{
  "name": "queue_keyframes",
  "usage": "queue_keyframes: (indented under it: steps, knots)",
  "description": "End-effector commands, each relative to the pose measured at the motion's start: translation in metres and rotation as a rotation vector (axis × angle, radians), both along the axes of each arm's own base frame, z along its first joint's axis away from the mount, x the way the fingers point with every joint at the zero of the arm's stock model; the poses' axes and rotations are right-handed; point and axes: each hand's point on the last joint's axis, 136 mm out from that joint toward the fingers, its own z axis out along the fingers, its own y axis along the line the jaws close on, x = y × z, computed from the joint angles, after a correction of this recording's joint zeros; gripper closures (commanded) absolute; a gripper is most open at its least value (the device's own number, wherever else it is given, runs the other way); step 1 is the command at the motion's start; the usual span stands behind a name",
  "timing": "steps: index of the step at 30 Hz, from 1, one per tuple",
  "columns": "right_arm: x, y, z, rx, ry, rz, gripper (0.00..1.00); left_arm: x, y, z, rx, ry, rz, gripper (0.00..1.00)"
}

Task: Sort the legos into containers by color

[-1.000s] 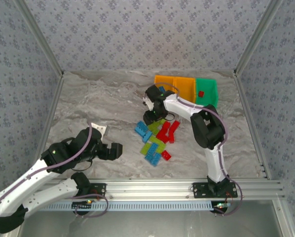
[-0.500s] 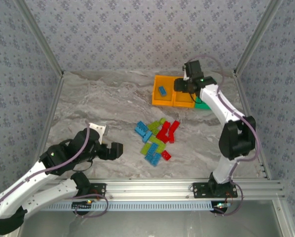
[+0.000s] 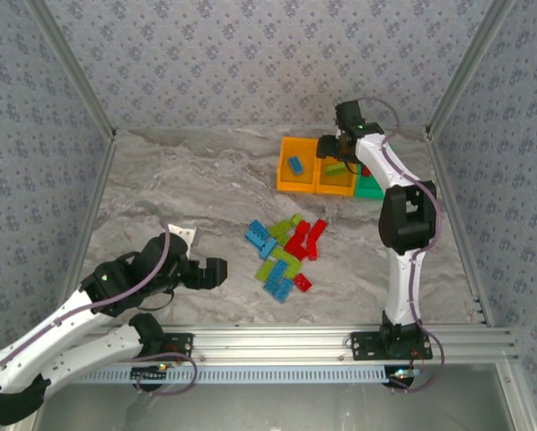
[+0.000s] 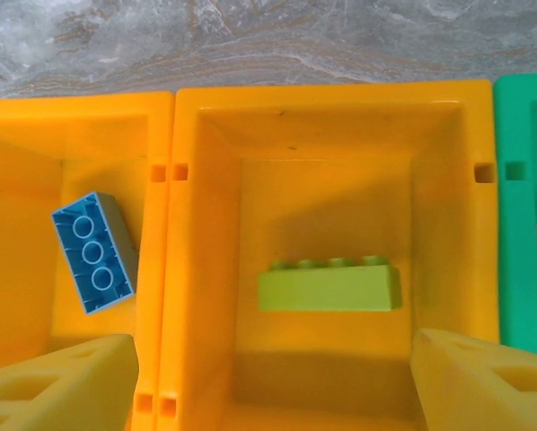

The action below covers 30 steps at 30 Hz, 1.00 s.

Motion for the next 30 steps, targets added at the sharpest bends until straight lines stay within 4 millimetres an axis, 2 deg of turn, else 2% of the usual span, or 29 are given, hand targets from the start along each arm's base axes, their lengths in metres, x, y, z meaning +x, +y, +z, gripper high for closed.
queue_keyframes:
  steps: [1,4,6,9,10,12,14,17,21,25,30]
  knots:
    - [-0.026,-0.008,0.046,0.009,-0.053,-0.016,0.18,0.006,-0.006,0.003,-0.015,-0.018,0.005,0.01]
    - [-0.064,-0.013,0.056,0.048,-0.058,-0.082,0.19,0.008,-0.011,0.003,-0.015,-0.019,-0.008,0.01]
    - [-0.101,-0.014,0.052,0.104,-0.045,-0.172,0.18,0.009,-0.016,0.002,-0.015,-0.024,-0.027,0.01]
    - [-0.154,-0.006,0.036,0.189,-0.053,-0.261,0.18,0.009,-0.025,0.002,-0.035,-0.052,-0.084,0.01]
    - [-0.171,-0.003,0.025,0.197,-0.039,-0.278,0.18,0.008,-0.03,0.002,-0.045,-0.061,-0.112,0.01]
    - [-0.196,0.011,0.01,0.21,-0.034,-0.266,0.18,0.006,-0.04,0.003,-0.063,-0.091,-0.184,0.01]
    - [-0.212,0.023,-0.005,0.188,0.001,-0.252,0.18,0.001,-0.051,0.004,-0.081,-0.111,-0.273,0.01]
    - [-0.221,0.033,-0.028,0.132,0.093,-0.238,0.17,-0.012,-0.068,0.009,-0.138,-0.118,-0.399,0.01]
    - [-0.209,0.055,-0.051,0.175,0.174,-0.181,0.17,-0.026,-0.085,0.016,-0.214,-0.128,-0.505,0.01]
    - [-0.193,0.053,-0.071,0.119,0.208,-0.214,0.25,-0.037,-0.091,0.015,-0.223,-0.124,-0.551,0.01]
    - [-0.184,0.053,-0.097,0.07,0.262,-0.24,0.29,-0.042,-0.093,0.008,-0.211,-0.111,-0.556,0.01]
